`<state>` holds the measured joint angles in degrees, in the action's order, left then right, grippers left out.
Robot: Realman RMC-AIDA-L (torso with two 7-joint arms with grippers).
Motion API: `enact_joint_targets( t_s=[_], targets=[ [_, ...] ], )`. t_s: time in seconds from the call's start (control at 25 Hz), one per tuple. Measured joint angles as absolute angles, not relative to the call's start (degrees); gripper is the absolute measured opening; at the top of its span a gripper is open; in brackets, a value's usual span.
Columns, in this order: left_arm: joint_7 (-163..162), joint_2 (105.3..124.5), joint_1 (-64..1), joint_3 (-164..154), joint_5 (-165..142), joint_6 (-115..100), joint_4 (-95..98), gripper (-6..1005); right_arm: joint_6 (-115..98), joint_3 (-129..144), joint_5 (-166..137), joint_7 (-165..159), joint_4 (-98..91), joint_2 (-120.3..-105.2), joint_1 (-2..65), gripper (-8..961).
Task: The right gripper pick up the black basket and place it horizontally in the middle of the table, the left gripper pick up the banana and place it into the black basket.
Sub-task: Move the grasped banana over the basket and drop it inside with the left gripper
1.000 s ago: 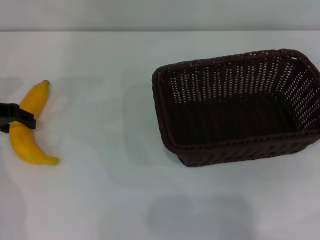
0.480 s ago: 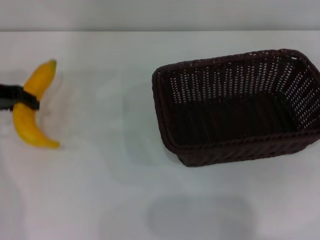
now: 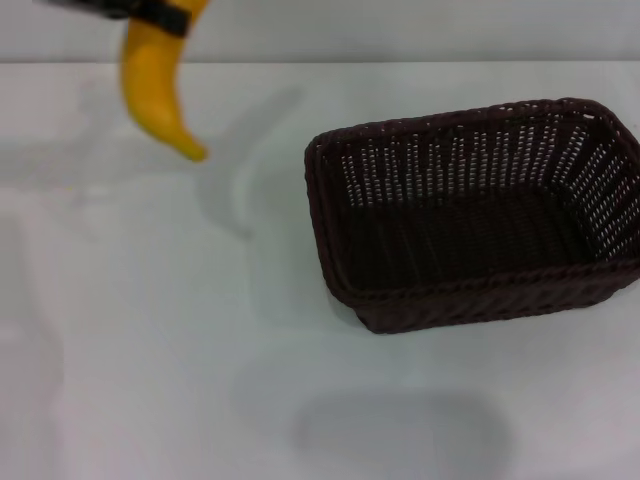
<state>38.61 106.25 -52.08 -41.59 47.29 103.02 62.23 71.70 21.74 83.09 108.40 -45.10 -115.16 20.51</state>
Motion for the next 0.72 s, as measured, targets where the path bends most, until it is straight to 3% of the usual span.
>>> enact_joint_targets(
  t_s=[0.16, 0.48, 0.72],
  targets=[
    [38.43, 108.02, -57.02, -48.47, 48.10, 102.32, 60.22, 511, 73.06, 22.12, 86.34, 112.66, -43.24, -115.26, 20.65, 363],
    [38.54, 115.73, -63.67, -59.52, 44.77, 91.03, 54.51, 512, 77.15, 22.15, 89.31, 118.34, -38.48, -115.32, 21.10, 368],
    [38.48, 118.43, -65.48, -64.87, 44.44, 87.85, 52.11, 528, 78.95, 21.72, 89.36, 120.09, -36.87, -115.29, 20.61, 371]
  ],
)
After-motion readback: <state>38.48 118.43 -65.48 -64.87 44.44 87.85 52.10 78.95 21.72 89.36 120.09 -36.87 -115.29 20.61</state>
